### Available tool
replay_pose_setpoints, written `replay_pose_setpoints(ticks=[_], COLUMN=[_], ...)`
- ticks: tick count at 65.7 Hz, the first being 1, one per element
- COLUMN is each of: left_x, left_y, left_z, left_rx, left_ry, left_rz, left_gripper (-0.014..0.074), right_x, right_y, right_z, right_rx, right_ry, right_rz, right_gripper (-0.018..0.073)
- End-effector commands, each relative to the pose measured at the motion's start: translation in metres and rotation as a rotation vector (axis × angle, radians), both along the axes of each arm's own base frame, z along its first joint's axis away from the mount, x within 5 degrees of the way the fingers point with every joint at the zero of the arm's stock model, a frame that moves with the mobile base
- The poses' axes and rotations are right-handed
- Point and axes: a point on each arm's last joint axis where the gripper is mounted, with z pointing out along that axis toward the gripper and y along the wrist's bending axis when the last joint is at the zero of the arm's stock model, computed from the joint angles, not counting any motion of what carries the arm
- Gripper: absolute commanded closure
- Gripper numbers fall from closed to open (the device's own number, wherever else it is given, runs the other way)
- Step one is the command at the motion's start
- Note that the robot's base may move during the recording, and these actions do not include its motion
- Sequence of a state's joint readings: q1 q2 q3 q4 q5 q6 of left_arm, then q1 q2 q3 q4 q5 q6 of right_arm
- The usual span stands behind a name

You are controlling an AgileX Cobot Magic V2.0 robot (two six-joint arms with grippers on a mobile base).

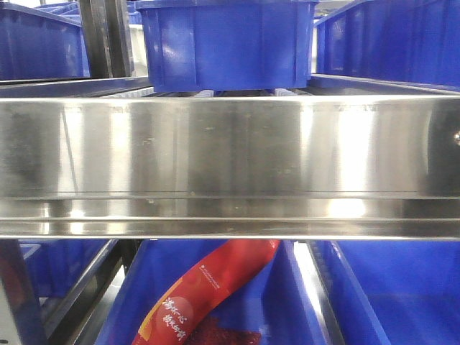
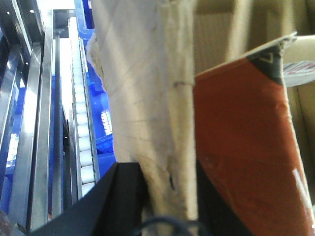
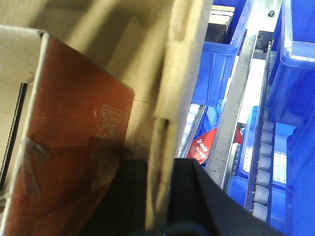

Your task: Stack two boxes on right shelf middle

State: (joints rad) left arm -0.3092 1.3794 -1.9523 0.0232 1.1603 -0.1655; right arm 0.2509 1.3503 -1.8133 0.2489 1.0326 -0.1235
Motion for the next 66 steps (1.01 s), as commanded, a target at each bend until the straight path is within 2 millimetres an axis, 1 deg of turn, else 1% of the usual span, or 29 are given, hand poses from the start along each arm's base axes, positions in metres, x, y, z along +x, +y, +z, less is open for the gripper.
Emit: replay_pose_setpoints(ticks=[1, 32, 38, 41, 46, 53, 58, 66], left_x=[-0.007, -0.006, -0.004, -0.002, 0.008, 0.031, 0.05, 0.075], left_y=[0.005, 0.004, 0.004, 0.004, 0.002, 0.0, -0.003, -0.007], left_z=[0.013, 0.015, 0.017, 0.016, 0.002, -0.023, -0.038, -0.059], left_rx=[-0.015, -0.021, -0.029, -0.021, 0.023, 0.108, 0.15, 0.209], left_ry=[-0.092, -0.113, -0.139, -0.132, -0.041, 0.105, 0.146, 0.201], left_rz=[0.01, 0.009, 0.009, 0.013, 0.026, 0.057, 0.075, 0.096], left_gripper=[0.0708, 0.0708, 0.0708, 0.0708, 0.0708, 0.0708, 0.0708, 0.0708], right_x=[-0.003, -0.002, -0.003, 0.0, 0.01, 0.03, 0.042, 0.061], right_y=[-0.006, -0.006, -0.004, -0.002, 0.003, 0.008, 0.012, 0.017], right_z=[0.008, 0.01, 0.01, 0.006, -0.004, -0.025, -0.04, -0.063], right_rx=[-0.021, -0.014, 0.003, 0.01, 0.007, -0.026, -0.048, -0.076], right_ry=[-0.07, -0.089, -0.072, -0.051, 0.015, 0.122, 0.193, 0.294], right_rz=[-0.025, -0.029, -0.014, -0.004, 0.014, 0.026, 0.034, 0.044], right_gripper=[0.0711, 0.0711, 0.0711, 0.0711, 0.0711, 0.0711, 0.0711, 0.0711])
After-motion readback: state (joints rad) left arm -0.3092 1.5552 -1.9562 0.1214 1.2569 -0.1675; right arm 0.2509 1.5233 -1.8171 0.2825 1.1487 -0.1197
